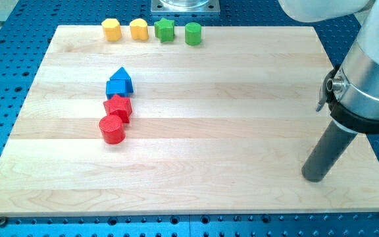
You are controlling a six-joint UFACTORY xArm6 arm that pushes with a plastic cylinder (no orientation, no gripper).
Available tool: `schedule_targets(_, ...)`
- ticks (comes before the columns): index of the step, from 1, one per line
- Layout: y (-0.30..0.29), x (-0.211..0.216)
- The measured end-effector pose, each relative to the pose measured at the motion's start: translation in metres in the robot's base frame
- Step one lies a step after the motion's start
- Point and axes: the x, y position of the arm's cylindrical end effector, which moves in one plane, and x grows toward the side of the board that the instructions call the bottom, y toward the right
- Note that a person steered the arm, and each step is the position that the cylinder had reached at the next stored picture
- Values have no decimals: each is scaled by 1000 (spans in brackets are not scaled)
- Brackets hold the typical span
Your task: Separate the red circle from the blue blocks and red star
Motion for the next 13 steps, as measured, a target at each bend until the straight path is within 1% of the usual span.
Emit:
schedule_targets(5, 2, 2)
schedule_targets(7, -9, -7)
schedule_targets(8, -23, -18)
schedule_targets(10, -153, 24)
schedule_targets(12, -262, -18)
schedule_targets(13, -293, -42)
